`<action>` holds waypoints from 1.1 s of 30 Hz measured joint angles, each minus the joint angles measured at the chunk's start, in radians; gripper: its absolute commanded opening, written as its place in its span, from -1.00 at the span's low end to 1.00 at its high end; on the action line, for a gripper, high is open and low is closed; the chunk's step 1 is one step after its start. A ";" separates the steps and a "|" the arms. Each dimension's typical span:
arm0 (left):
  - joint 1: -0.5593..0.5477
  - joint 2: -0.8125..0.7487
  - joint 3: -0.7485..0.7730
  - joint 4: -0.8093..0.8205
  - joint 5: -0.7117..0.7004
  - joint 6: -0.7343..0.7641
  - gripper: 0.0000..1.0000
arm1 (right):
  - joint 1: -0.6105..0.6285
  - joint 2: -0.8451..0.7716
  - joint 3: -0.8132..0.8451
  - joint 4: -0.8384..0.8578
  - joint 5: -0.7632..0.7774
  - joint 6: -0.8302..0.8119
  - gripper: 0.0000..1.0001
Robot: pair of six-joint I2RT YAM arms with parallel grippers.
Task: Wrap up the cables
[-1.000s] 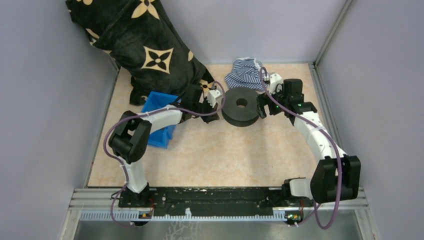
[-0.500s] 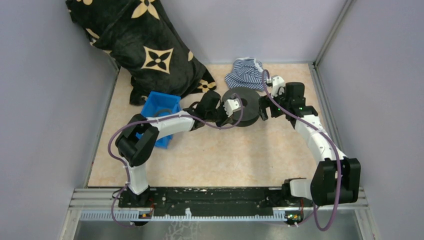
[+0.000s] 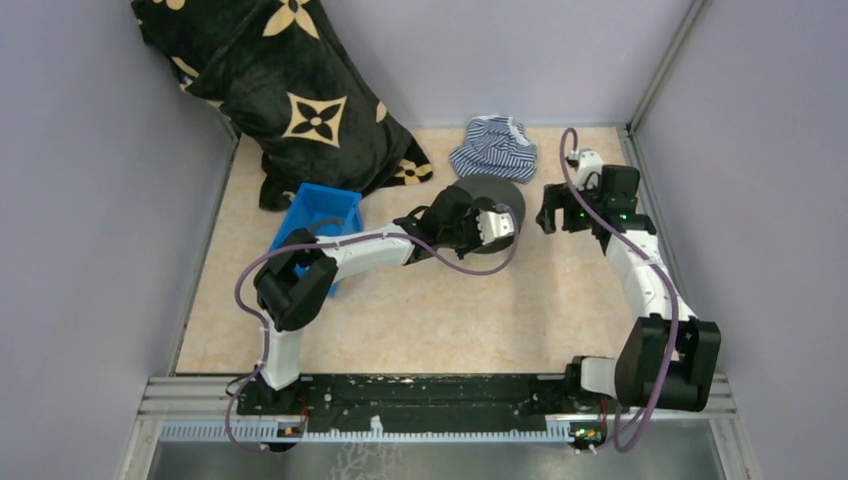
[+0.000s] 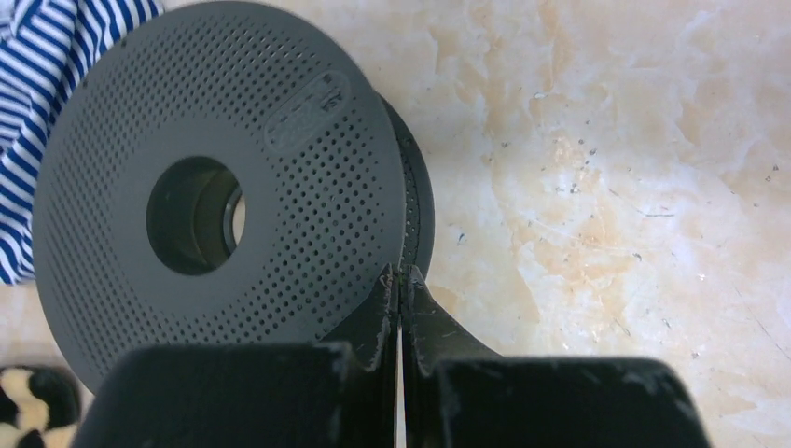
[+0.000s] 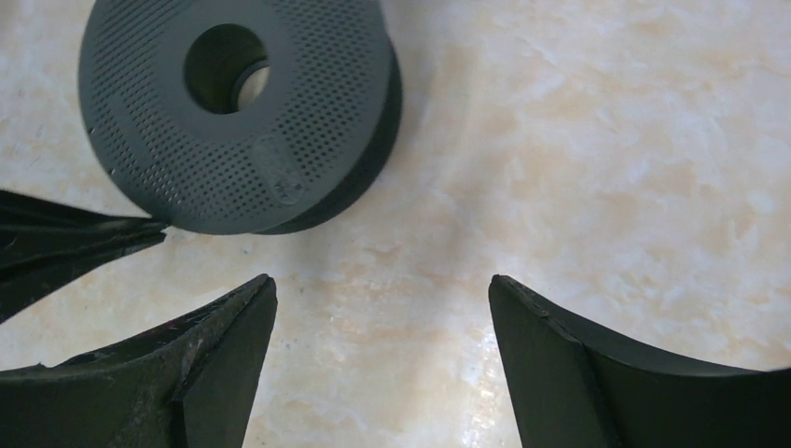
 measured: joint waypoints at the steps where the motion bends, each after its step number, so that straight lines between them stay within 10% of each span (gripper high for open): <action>1: -0.011 0.008 0.015 -0.009 -0.010 0.022 -1.00 | -0.027 0.000 0.000 0.000 -0.005 0.010 0.67; 33: -0.196 0.346 0.377 -0.173 -0.398 0.527 -1.00 | -0.175 0.034 0.000 -0.002 -0.059 0.050 0.65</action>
